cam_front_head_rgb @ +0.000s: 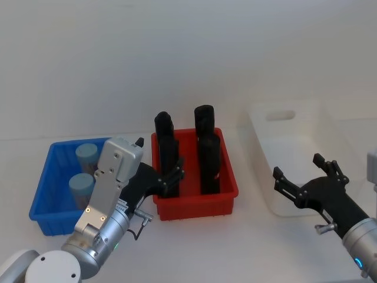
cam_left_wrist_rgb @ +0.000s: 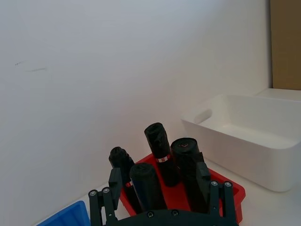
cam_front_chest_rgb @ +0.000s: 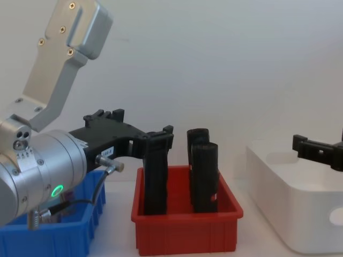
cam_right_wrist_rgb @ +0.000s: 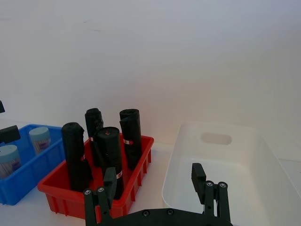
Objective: Pick the cotton swabs from the blue box and place them into the white box.
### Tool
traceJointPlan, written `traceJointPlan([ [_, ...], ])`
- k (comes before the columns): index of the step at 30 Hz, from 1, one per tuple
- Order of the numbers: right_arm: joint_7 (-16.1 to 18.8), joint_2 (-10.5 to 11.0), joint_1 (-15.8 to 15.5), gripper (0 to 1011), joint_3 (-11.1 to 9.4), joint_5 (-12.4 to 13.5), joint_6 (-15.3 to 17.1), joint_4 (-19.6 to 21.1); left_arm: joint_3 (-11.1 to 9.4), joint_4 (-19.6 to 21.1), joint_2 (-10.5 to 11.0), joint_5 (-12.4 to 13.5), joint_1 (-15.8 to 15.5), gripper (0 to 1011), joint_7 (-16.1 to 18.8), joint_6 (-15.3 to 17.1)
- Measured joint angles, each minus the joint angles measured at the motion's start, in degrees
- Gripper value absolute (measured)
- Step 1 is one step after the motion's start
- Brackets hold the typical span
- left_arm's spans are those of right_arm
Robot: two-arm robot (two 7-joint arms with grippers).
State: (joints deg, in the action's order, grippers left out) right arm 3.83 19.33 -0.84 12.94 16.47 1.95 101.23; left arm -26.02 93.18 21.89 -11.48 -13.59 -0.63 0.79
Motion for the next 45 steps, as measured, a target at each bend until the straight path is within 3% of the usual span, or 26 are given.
traceJointPlan([
  [45,0.0,0.0,0.0,1002,0.0,0.0,0.0,0.0,0.0,0.0,0.0,0.0,0.0,1004,0.0,0.0],
])
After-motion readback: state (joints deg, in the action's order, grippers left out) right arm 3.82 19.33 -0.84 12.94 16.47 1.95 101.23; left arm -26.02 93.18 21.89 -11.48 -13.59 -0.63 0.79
